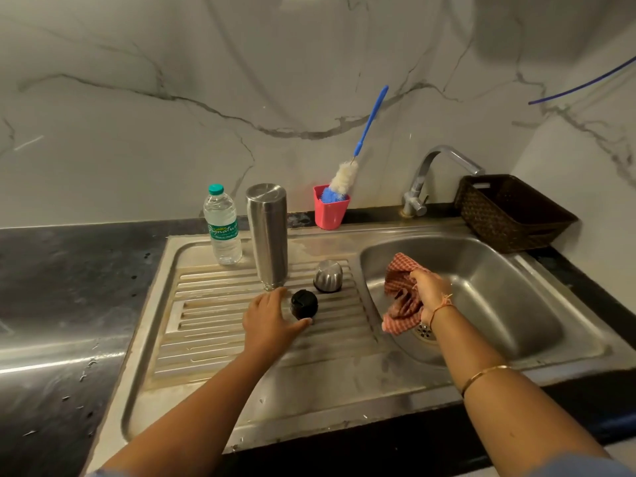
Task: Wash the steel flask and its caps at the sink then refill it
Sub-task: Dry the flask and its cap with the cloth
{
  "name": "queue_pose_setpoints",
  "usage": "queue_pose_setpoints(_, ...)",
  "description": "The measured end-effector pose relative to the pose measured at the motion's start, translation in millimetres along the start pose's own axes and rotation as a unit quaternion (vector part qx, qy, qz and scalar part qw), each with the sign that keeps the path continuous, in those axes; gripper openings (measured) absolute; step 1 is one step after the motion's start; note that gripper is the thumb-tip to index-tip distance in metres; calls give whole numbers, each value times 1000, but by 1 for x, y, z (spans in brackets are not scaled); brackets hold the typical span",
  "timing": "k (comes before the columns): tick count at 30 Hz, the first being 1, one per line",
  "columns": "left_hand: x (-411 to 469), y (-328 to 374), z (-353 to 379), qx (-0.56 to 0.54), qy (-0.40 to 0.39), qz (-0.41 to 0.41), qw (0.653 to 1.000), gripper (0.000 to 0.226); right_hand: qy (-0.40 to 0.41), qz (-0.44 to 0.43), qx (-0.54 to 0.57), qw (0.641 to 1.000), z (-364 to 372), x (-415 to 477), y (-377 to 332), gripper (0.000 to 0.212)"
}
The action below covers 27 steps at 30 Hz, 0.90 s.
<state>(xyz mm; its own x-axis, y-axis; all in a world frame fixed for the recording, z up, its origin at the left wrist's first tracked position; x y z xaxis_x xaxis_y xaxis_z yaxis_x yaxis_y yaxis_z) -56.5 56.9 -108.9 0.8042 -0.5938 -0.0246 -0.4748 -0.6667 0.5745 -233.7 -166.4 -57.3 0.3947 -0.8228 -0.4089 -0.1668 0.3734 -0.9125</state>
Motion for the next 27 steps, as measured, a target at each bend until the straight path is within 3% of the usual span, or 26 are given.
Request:
queue_pose_setpoints(4,7,20,8,77,-41,-31,996,82,-5,-19,-11,1000,-21,51,34,48)
queue_pose_setpoints(8,4,32,9,62,-10,-64,996,50,-15,-22,-19,999,-18,21,18,25)
queue_pose_setpoints(10,-1,41,14,25,12,-59,998,48,-18,-32,-15,999,-19,17,11,12)
queue_pose_setpoints(14,-7,72,41,-182,17,-30,983,53,-54,-30,-19,998,-27,35,8,22)
queue_pose_setpoints(17,-8,109,67,-382,-39,-85,919,48,-88,-46,-43,994,-43,73,18,37)
queue_pose_setpoints(21,4,167,95,-527,-113,-127,833,21,-144,-139,-109,974,-56,52,-24,18)
queue_pose_setpoints(22,7,179,102,-557,-130,-147,807,22,-177,-182,-127,959,-57,51,-32,23)
queue_pose_setpoints(25,17,208,115,-641,-164,-216,717,27,-287,-327,-274,858,-56,45,-46,45)
queue_pose_setpoints(27,23,225,118,-673,-171,-224,684,30,-298,-393,-399,773,-60,45,-46,60)
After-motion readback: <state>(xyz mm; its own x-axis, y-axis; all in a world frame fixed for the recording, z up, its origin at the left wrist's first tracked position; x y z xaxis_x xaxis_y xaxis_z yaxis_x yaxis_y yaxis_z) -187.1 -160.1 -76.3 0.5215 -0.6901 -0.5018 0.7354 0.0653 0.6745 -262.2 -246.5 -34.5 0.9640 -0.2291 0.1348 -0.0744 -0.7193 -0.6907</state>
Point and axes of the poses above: each hand's wrist, its own x-axis towards the middle knuckle, its own z-axis out of the palm, y = z × x, the point moved 5 cm from there along x, towards the middle knuckle, and after that the axes turned 6 degrees about -y, right-handed, at the moved point
